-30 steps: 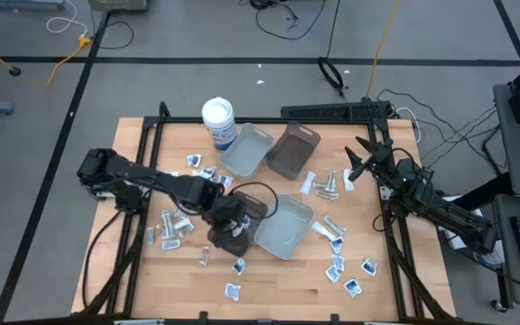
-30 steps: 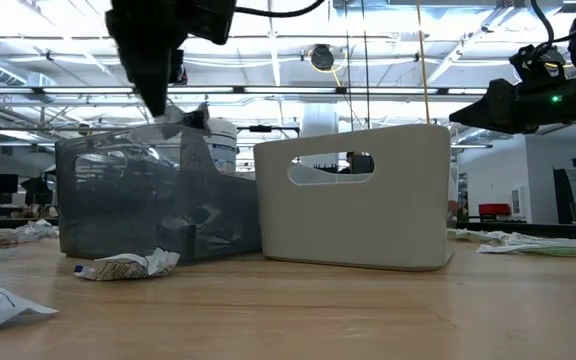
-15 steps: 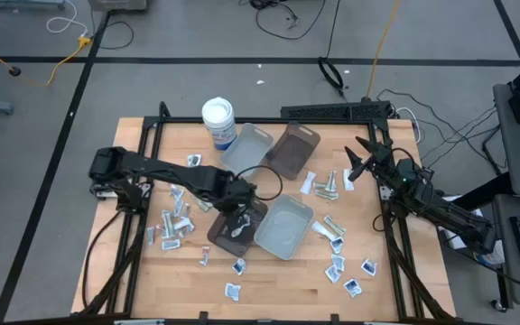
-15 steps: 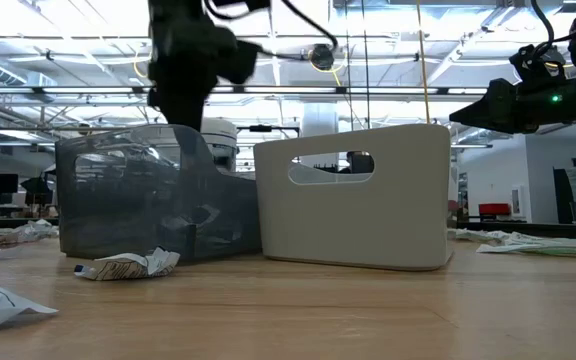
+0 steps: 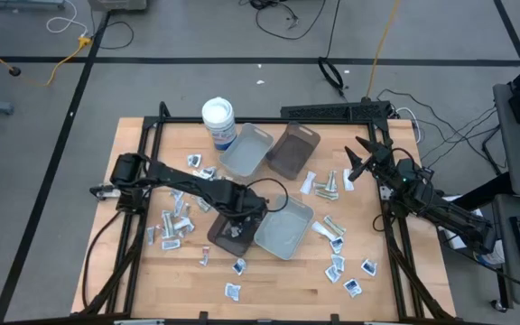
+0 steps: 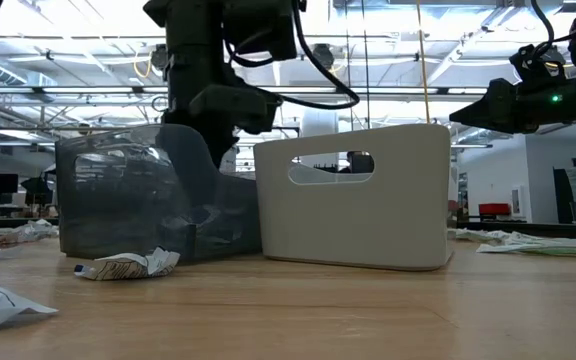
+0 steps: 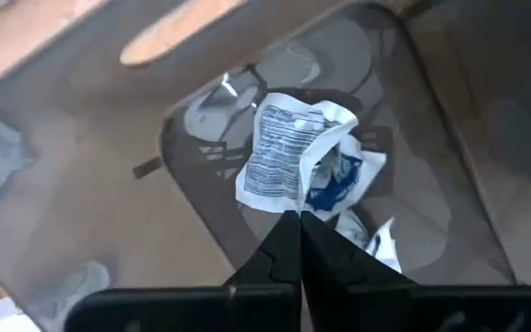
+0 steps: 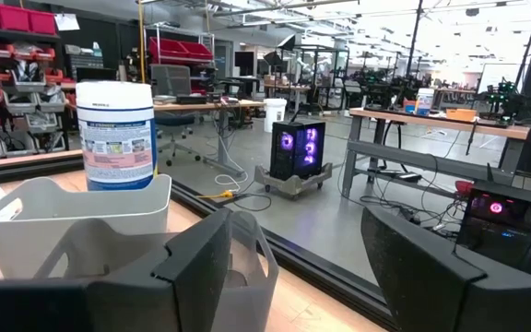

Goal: Pick & Place First Aid Supplies
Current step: Put the blue alcohol pad into the bottom black bin

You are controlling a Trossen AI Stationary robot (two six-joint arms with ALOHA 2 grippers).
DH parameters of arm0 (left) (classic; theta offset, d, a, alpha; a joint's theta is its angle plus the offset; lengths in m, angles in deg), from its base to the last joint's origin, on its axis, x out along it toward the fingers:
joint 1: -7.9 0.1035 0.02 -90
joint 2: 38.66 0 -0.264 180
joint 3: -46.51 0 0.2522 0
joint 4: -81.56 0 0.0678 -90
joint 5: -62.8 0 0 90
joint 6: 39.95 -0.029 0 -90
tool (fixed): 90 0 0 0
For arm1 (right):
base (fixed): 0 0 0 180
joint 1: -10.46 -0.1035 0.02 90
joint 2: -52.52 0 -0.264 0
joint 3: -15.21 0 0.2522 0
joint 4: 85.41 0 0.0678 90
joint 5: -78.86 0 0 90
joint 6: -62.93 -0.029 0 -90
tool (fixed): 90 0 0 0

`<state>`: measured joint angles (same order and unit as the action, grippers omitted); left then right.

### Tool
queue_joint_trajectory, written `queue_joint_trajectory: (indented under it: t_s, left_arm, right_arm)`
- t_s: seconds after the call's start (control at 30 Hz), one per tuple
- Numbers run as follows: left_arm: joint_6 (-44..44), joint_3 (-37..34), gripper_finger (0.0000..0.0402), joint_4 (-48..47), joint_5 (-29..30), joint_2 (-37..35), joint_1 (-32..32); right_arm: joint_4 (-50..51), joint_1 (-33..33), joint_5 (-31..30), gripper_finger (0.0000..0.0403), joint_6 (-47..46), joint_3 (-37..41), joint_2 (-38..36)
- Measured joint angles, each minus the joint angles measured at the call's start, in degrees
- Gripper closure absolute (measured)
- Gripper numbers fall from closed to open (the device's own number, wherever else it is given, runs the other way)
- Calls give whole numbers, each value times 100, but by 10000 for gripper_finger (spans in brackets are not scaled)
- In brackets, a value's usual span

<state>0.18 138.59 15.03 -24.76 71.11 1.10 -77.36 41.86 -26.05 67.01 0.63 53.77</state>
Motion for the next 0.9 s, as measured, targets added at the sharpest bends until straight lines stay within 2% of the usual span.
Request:
queue_joint_trajectory:
  t_s: [0.27,0.5,0.63,0.9]
  left_arm:
    - [116,0,367,23,-93,-10,-2]
    - [-38,0,274,6,-109,-10,-2]
    - [-38,0,226,-15,-340,-10,13]
    - [-108,-6,188,-156,-552,-200,-9]
  right_arm:
    - [0,1,0,165,-1,0,1]
    - [0,1,1,165,-1,-2,1]
    - [0,2,1,165,0,-1,-1]
    - [0,0,0,165,1,-1,0]
